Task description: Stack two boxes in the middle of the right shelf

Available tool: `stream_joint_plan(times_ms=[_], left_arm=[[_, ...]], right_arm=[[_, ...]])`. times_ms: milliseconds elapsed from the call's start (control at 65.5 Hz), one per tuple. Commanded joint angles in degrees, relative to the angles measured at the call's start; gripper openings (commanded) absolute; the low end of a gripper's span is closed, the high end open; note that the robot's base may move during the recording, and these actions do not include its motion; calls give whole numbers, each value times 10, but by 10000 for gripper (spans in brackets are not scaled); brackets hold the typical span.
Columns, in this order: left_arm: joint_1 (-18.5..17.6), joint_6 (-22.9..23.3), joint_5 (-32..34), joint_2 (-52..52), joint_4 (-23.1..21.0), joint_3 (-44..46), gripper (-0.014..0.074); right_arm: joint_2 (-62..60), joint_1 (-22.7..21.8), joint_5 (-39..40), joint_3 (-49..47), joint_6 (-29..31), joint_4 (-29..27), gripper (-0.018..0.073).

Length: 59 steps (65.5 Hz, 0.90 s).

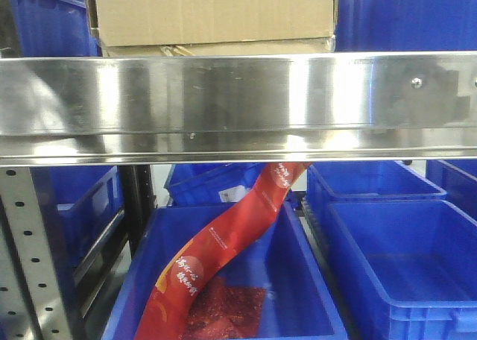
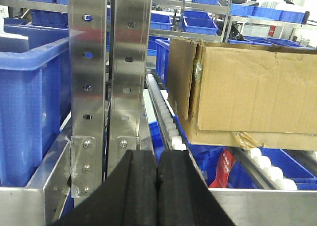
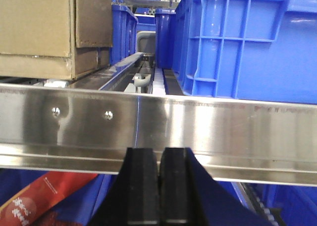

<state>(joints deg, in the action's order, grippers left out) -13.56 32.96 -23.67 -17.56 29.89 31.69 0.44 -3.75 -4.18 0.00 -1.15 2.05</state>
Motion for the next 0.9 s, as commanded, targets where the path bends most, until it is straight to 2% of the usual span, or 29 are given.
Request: stream_joint_plan(times_ms=[0, 886], left_arm=[[3, 3, 11, 3, -1, 0, -101], [3, 3, 11, 3, -2, 0, -101]], right_arm=[[-4, -2, 28, 0, 4, -4, -163], [-4, -2, 33, 0, 4, -4, -163]])
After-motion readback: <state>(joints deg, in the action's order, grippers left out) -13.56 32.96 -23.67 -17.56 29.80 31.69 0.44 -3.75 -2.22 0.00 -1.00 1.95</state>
